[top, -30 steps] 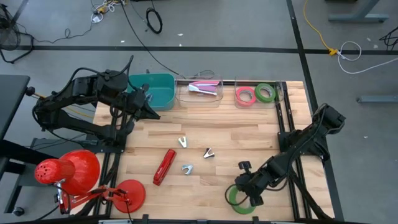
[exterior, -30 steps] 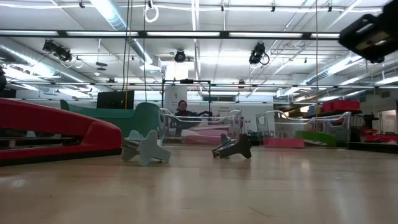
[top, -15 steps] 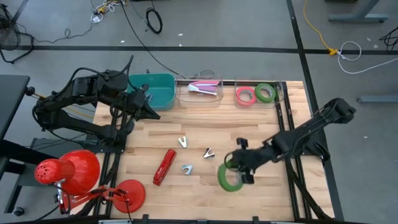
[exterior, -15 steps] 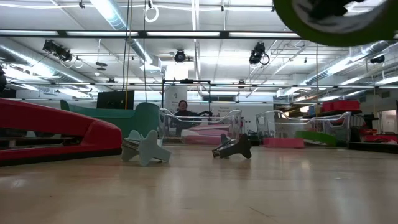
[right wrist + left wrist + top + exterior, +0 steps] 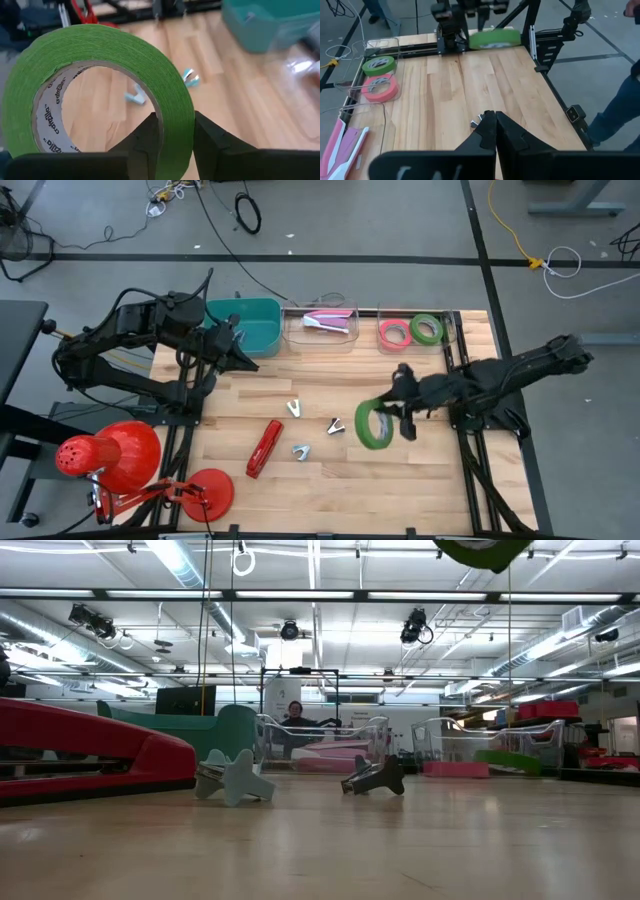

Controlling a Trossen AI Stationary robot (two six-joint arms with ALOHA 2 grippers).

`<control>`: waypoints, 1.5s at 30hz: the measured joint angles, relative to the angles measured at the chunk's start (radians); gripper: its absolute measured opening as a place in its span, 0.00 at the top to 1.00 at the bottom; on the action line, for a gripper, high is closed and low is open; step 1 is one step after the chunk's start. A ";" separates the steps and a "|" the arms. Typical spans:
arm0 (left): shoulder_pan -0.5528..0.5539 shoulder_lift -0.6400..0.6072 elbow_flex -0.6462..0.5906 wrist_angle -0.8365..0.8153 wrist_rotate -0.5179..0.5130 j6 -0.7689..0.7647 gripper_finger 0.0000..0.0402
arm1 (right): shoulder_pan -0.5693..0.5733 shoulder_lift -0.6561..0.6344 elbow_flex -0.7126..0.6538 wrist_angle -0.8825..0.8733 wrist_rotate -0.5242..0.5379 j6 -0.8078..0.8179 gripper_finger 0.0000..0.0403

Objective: Pick and place Stapler, Stapler remover, tape
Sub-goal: Put the green tape into the right transparent bin

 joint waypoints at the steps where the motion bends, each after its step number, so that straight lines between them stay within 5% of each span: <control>1: 0.000 0.000 0.000 0.000 -0.005 0.000 1.00 | -0.010 -0.016 0.000 0.000 0.002 -0.010 0.78; 17: 0.001 0.000 0.000 0.091 -0.063 -0.104 1.00 | -0.129 -0.206 0.000 0.021 0.049 -0.087 0.79; 28: 0.001 0.000 0.000 0.229 -0.265 -0.101 1.00 | -0.176 -0.241 0.000 0.042 0.179 -0.094 0.79; 45: 0.061 -0.002 0.000 0.199 -0.102 -0.093 1.00 | -0.359 -0.241 0.000 0.026 0.210 -0.157 0.79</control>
